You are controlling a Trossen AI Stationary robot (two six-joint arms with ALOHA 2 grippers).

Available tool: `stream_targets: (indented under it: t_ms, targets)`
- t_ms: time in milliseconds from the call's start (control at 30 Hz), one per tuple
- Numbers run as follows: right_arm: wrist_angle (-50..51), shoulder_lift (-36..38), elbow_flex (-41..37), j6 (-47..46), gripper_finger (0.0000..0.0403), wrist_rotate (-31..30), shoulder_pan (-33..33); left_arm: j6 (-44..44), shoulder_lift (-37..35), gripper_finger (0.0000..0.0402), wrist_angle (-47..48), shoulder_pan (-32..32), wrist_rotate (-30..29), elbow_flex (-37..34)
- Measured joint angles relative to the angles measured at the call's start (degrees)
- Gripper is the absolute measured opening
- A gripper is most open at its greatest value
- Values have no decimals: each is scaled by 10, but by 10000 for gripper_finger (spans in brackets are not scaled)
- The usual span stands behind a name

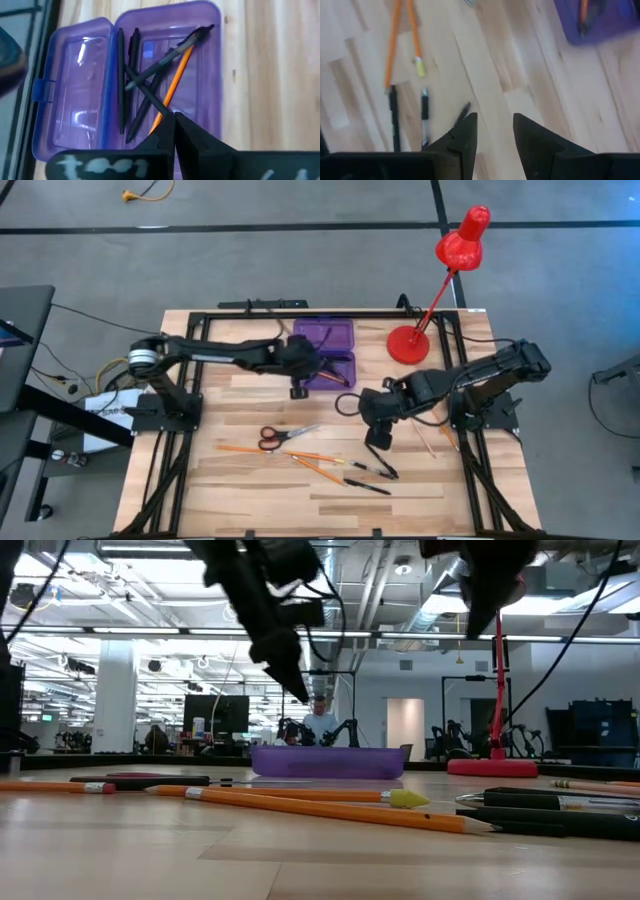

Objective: Pick & place school supplies into a supply box
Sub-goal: Put the light brown pencil into the purple supply box

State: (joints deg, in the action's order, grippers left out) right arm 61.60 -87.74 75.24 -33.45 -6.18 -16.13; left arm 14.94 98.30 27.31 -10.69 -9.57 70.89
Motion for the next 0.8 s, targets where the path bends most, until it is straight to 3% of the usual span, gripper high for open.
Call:
stream_targets:
  t_ms: [167,267,400,567,800]
  targets:
    - [28,0,-10,-79,120,-13,-27,32,60,4,68,-11,3,81]
    - [46,0,-10,-134,120,-17,-46,46,66,3,83,-13,6,92]
    - [97,6,-10,-224,120,-16,-75,54,62,1,96,-12,53,93]
    - [121,5,-14,-318,120,6,-108,52,21,25,112,5,108,93]
    - [106,5,-51,-384,120,48,-120,56,-59,82,108,32,59,93]
